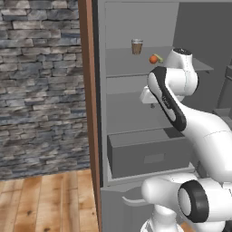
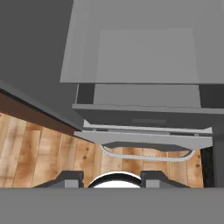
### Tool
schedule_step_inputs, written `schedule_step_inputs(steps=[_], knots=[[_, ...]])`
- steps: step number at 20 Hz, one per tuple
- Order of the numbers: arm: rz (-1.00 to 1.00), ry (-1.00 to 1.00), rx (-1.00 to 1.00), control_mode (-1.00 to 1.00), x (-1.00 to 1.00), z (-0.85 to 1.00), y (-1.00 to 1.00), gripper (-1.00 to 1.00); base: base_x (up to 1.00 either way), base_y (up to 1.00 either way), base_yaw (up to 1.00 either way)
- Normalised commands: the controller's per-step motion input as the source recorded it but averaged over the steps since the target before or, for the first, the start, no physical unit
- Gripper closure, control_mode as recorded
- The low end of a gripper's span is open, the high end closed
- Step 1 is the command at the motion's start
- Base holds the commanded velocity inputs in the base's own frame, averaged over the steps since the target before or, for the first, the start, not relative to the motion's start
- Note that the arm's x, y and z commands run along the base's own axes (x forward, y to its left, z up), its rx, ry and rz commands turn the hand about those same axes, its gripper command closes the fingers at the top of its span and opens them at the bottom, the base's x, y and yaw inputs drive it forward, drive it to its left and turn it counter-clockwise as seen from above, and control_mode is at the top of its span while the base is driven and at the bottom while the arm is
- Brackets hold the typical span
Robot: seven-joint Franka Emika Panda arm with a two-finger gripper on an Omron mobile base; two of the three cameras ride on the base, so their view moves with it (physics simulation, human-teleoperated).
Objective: Pick the egg and butter from the fridge and place them by the bowl for mixing.
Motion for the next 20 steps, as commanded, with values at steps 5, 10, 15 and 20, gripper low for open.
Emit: schedule_step_inputs(steps=[5, 10, 15, 20], knots=[[0.00, -0.01, 0.03, -1.00, -0.09, -0.02, 0.00, -1.00, 0.00, 0.00, 0.00], [-0.03, -0.23, 0.00, -1.00, -0.23, 0.00, 0.00, -1.00, 0.00, 0.00, 0.00], [-0.02, -0.19, 0.00, -1.00, -0.11, 0.29, -0.02, -1.00, 0.00, 0.00, 0.00], [-0.06, -0.17, -0.07, -1.00, -0.02, 0.44, -0.07, -1.00, 0.00, 0.00, 0.00]])
